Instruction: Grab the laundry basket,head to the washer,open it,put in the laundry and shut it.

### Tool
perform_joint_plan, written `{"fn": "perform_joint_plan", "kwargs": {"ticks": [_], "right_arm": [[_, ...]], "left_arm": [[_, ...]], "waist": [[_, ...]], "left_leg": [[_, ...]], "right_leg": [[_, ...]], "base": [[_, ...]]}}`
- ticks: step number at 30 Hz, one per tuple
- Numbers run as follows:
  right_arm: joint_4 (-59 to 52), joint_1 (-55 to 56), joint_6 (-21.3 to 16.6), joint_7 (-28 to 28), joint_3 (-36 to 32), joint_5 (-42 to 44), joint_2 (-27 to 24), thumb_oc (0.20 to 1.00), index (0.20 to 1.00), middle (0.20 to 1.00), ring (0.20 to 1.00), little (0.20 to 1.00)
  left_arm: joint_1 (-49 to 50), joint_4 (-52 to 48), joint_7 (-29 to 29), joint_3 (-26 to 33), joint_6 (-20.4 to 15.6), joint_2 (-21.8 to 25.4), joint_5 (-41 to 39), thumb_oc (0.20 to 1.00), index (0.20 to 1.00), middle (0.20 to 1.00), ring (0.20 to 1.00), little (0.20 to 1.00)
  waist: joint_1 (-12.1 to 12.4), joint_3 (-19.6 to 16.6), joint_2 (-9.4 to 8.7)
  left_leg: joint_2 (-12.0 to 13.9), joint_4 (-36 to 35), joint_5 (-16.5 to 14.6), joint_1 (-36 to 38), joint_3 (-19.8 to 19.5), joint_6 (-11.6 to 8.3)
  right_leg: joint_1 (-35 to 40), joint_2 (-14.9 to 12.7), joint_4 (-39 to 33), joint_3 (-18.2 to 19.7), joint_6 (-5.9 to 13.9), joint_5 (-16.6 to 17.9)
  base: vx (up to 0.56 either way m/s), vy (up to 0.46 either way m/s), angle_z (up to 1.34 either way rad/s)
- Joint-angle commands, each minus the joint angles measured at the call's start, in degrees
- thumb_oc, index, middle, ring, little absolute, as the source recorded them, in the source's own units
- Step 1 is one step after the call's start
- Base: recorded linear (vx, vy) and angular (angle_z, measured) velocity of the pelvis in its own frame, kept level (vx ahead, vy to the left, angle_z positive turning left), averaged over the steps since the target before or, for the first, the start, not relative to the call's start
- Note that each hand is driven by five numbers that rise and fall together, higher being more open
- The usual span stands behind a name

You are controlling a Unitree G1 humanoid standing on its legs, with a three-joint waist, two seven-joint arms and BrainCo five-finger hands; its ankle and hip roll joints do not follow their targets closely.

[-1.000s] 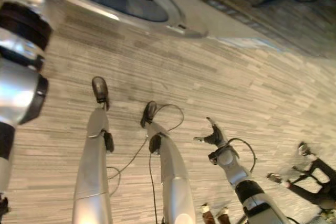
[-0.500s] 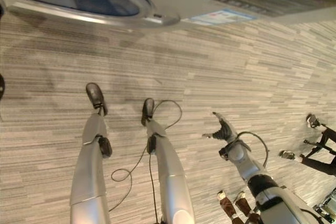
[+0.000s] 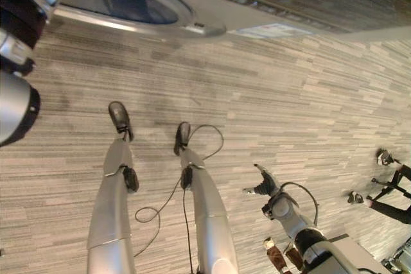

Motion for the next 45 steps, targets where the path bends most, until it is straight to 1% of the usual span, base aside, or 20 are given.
{"fn": "perform_joint_plan", "kwargs": {"ticks": [1, 4, 7, 8, 12, 17, 18, 19, 20, 22, 23, 24, 25, 27, 29, 31, 36, 39, 42, 45], "right_arm": [[0.5, 4.7, 1.7, 0.2, -3.2, 0.9, -0.7, 1.0, 1.0, 1.0, 1.0, 1.0], [0.3, 5.8, 2.1, 0.2, -3.7, 0.4, 0.5, 1.0, 1.0, 1.0, 1.0, 1.0], [0.4, 6.2, 2.2, 0.0, -4.1, 0.4, 0.9, 1.0, 1.0, 1.0, 1.0, 1.0], [0.3, 6.6, 2.3, -0.3, -4.7, 0.1, 1.6, 1.0, 1.0, 1.0, 1.0, 1.0], [-0.1, 7.3, 2.4, -0.8, -6.0, 0.0, 2.1, 1.0, 1.0, 1.0, 1.0, 1.0], [-1.5, 8.8, 2.6, -1.5, -8.1, -0.8, 3.0, 1.0, 1.0, 1.0, 1.0, 1.0], [-2.0, 9.2, 2.7, -1.6, -8.5, -1.1, 3.2, 1.0, 1.0, 1.0, 1.0, 1.0], [-3.0, 10.4, 2.8, -1.6, -10.2, -1.4, 4.3, 1.0, 1.0, 1.0, 1.0, 1.0], [-3.1, 10.5, 2.9, -1.6, -9.9, -1.5, 4.2, 1.0, 1.0, 1.0, 1.0, 1.0], [-3.3, 11.1, 2.9, -1.6, -10.6, -1.7, 4.8, 1.0, 1.0, 1.0, 1.0, 1.0], [-3.4, 11.8, 2.9, -1.5, -11.7, -2.0, 5.6, 1.0, 1.0, 1.0, 1.0, 1.0], [-3.4, 12.1, 2.8, -1.3, -11.8, -2.1, 5.9, 1.0, 1.0, 1.0, 1.0, 1.0], [-3.4, 12.2, 2.8, -1.3, -11.4, -2.1, 5.7, 1.0, 1.0, 1.0, 1.0, 1.0], [-3.1, 12.6, 2.8, -1.0, -11.3, -2.2, 5.9, 1.0, 1.0, 1.0, 1.0, 1.0], [-1.6, 12.9, 2.5, -0.6, -11.7, -1.8, 6.7, 1.0, 1.0, 1.0, 1.0, 1.0], [-0.3, 12.9, 2.2, -0.3, -11.3, -1.7, 6.8, 1.0, 1.0, 1.0, 1.0, 1.0], [2.5, 13.7, 1.7, 0.5, -11.2, -1.2, 7.5, 1.0, 1.0, 1.0, 1.0, 1.0], [3.9, 13.6, 1.8, 1.4, -9.7, -1.8, 8.4, 1.0, 1.0, 1.0, 1.0, 1.0], [4.6, 14.0, 2.0, 1.8, -8.8, -2.7, 8.8, 1.0, 1.0, 1.0, 1.0, 1.0], [3.4, 14.9, 2.0, 3.5, -6.2, -4.4, 10.2, 1.0, 1.0, 1.0, 1.0, 1.0]], "left_arm": [[-4.5, -2.8, -1.8, 1.0, -6.5, -0.5, -6.5, 1.0, 1.0, 1.0, 1.0, 1.0], [3.1, -12.3, -1.1, 2.3, -7.9, 3.2, -7.2, 1.0, 1.0, 1.0, 1.0, 1.0], [7.6, -17.0, -1.2, 3.0, -7.8, 5.0, -5.7, 1.0, 1.0, 1.0, 1.0, 1.0], [12.6, -21.5, -1.3, 4.5, -7.8, 6.9, -4.8, 1.0, 1.0, 1.0, 1.0, 1.0], [20.0, -28.9, -1.6, 6.8, -8.1, 10.4, -3.2, 1.0, 1.0, 1.0, 1.0, 1.0], [35.3, -40.9, -3.6, 12.7, -9.4, 17.2, -2.4, 1.0, 1.0, 1.0, 1.0, 1.0], [38.5, -43.2, -4.1, 14.1, -9.7, 18.7, -2.4, 1.0, 1.0, 1.0, 1.0, 1.0], [49.5, -51.4, -5.9, 18.9, -11.6, 24.3, -3.6, 1.0, 1.0, 1.0, 1.0, 1.0], [50.4, -52.0, -6.1, 19.7, -11.5, 24.5, -3.6, 1.0, 1.0, 1.0, 1.0, 1.0], [59.7, -57.5, -7.5, 24.8, -12.4, 27.2, -4.5, 1.0, 1.0, 1.0, 1.0, 1.0], [68.2, -62.1, -9.0, 28.9, -13.6, 28.9, -5.7, 1.0, 1.0, 1.0, 1.0, 1.0], [74.5, -64.3, -10.2, 32.0, -13.9, 28.7, -7.3, 1.0, 1.0, 1.0, 1.0, 1.0], [75.9, -64.9, -10.4, 33.3, -13.9, 28.8, -7.4, 1.0, 1.0, 1.0, 1.0, 1.0], [85.2, -68.4, -12.1, 38.3, -14.4, 28.1, -9.9, 1.0, 1.0, 1.0, 1.0, 1.0], [94.7, -70.6, -14.1, 41.8, -15.5, 25.8, -12.8, 1.0, 1.0, 1.0, 1.0, 1.0], [99.7, -70.9, -15.1, 43.5, -15.4, 24.1, -12.5, 1.0, 1.0, 1.0, 1.0, 1.0], [106.7, -68.0, -16.9, 43.1, -15.0, 19.8, -11.4, 1.0, 1.0, 1.0, 1.0, 1.0], [108.2, -63.4, -18.2, 40.4, -14.1, 15.2, -11.5, 1.0, 1.0, 1.0, 1.0, 1.0], [108.5, -60.6, -18.7, 38.9, -13.6, 12.9, -10.6, 1.0, 1.0, 1.0, 1.0, 1.0], [108.7, -52.7, -18.4, 36.1, -12.6, 8.7, -5.0, 1.0, 1.0, 1.0, 1.0, 1.0]], "waist": [[1.2, -0.4, 1.82], [2.7, 0.3, 2.31], [3.4, 0.7, 2.55], [4.0, 1.1, 2.63], [4.9, 1.4, 2.78], [6.6, 1.9, 3.02], [6.9, 1.9, 3.0], [8.3, 2.0, 3.03], [8.1, 1.8, 3.07], [8.9, 1.8, 3.25], [10.5, 1.8, 3.4], [10.9, 1.5, 3.57], [10.5, 1.4, 3.64], [10.8, 1.1, 3.94], [12.4, 0.5, 4.32], [12.7, 0.1, 4.56], [14.2, -1.1, 5.39], [15.0, -1.8, 6.13], [15.1, -2.2, 6.74], [15.2, -3.7, 7.38]], "left_leg": [[0.6, 3.3, -9.6, 1.6, -2.8, -1.48], [0.5, 2.6, -8.9, 2.1, -3.2, -1.88], [0.4, 2.1, -8.5, 2.6, -3.4, -2.06], [0.2, 1.7, -8.1, 3.0, -3.5, -2.25], [0.2, 1.0, -7.5, 3.9, -3.7, -2.59], [0.1, -0.9, -6.4, 5.5, -3.8, -3.08], [0.1, -1.1, -6.3, 5.8, -3.8, -3.16], [-0.1, -1.3, -6.0, 6.7, -4.0, -3.33], [0.0, -1.3, -6.0, 6.8, -4.0, -3.33], [0.0, -1.7, -5.8, 7.5, -4.0, -3.48], [-0.1, -2.0, -5.7, 8.3, -4.1, -3.54], [-0.1, -2.3, -5.5, 9.1, -4.1, -3.68], [0.0, -2.4, -5.5, 9.3, -4.0, -3.69], [0.0, -3.0, -5.2, 10.8, -4.0, -3.83], [-0.2, -3.9, -4.7, 13.6, -4.4, -4.09], [-0.2, -4.5, -4.4, 16.2, -4.5, -4.18], [-0.4, -5.9, -3.5, 23.3, -5.0, -4.52], [-0.4, -6.5, -3.1, 27.8, -5.6, -4.67], [-0.4, -6.9, -2.7, 30.8, -5.7, -4.9], [-0.1, -8.3, -1.6, 36.2, -6.3, -5.54]], "right_leg": [[10.1, 1.9, 0.1, -2.9, -0.28, -6.5], [10.1, 2.1, 0.6, -3.4, -0.51, -7.0], [10.3, 2.1, 0.6, -3.7, -0.63, -7.2], [10.6, 2.2, 0.7, -4.0, -0.78, -7.4], [11.0, 2.3, 0.7, -4.3, -0.97, -7.6], [12.2, 2.3, 0.1, -4.6, -1.14, -7.7], [12.5, 2.4, 0.0, -4.7, -1.17, -7.7], [13.2, 2.6, 0.0, -4.7, -1.46, -7.9], [13.2, 2.6, 0.0, -4.7, -1.47, -7.8], [13.7, 2.7, 0.1, -4.8, -1.56, -7.8], [14.2, 2.7, 0.3, -4.9, -1.66, -8.0], [14.8, 2.8, 0.3, -4.9, -1.74, -8.0], [15.0, 2.8, 0.2, -4.9, -1.76, -8.0], [16.1, 2.9, 0.2, -5.1, -1.92, -8.1], [18.0, 3.1, 0.6, -5.5, -2.28, -8.5], [20.1, 3.2, 0.7, -5.8, -2.49, -8.8], [26.8, 3.4, 0.9, -6.7, -3.3, -10.5], [31.4, 3.1, 0.8, -7.2, -3.55, -11.3], [34.9, 3.2, 0.3, -7.7, -3.83, -11.9], [41.2, 3.1, -1.4, -8.3, -4.21, -12.6]], "base": [[0.0, -0.022, 0.07], [-0.01, -0.02, 0.09], [-0.02, -0.019, 0.09], [-0.02, -0.033, 0.08], [-0.02, -0.024, 0.08], [-0.01, -0.008, 0.05], [-0.02, -0.037, 0.0], [-0.01, -0.033, 0.01], [0.0, 0.0, 0.0], [0.0, -0.014, 0.03], [0.0, -0.029, 0.07], [0.0, -0.024, 0.1], [0.0, -0.014, 0.09], [0.01, -0.018, 0.09], [0.05, -0.037, 0.12], [0.03, -0.023, 0.06], [0.01, -0.012, 0.03], [0.0, 0.007, 0.05], [0.02, 0.012, 0.08], [0.02, 0.002, 0.11]]}}
